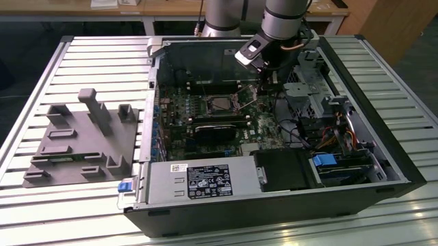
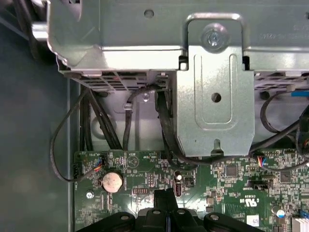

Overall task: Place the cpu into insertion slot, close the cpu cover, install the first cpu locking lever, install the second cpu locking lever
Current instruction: 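Close the cpu cover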

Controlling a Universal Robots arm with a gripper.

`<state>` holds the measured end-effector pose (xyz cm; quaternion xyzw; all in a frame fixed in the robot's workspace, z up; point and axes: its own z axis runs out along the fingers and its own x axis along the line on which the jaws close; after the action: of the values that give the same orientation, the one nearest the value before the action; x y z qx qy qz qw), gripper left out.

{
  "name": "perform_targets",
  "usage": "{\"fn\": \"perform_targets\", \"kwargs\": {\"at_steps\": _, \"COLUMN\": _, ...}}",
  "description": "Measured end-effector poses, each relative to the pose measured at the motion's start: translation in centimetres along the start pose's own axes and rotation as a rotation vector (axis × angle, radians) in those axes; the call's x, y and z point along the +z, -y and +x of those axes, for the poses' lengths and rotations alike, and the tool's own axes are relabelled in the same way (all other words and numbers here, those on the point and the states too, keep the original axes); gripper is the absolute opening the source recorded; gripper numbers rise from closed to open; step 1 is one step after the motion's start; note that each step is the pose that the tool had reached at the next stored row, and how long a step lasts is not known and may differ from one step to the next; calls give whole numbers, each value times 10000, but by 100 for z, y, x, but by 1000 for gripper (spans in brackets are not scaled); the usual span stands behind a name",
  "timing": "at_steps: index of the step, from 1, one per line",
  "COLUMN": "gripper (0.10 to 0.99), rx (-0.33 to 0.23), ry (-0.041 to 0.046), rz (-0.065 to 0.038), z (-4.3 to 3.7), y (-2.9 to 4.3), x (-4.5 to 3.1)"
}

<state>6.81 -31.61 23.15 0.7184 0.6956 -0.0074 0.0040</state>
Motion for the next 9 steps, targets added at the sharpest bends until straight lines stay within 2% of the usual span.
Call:
{"fn": "perform_targets", "kwargs": {"at_steps": 2, "gripper": 102, "rx": -4, "ry": 7, "rz": 220, "z": 1, "y": -4, "x": 2}}
{"fn": "perform_targets", "kwargs": {"at_steps": 4, "gripper": 102, "rx": -6, "ry": 10, "rz": 352, "z": 1, "y": -5, "x": 3}}
{"fn": "perform_targets", "kwargs": {"at_steps": 5, "gripper": 102, "rx": -7, "ry": 13, "rz": 387, "z": 1, "y": -5, "x": 3}}
{"fn": "perform_targets", "kwargs": {"at_steps": 9, "gripper": 102, "rx": -6, "ry": 13, "rz": 390, "z": 0, "y": -5, "x": 3}}
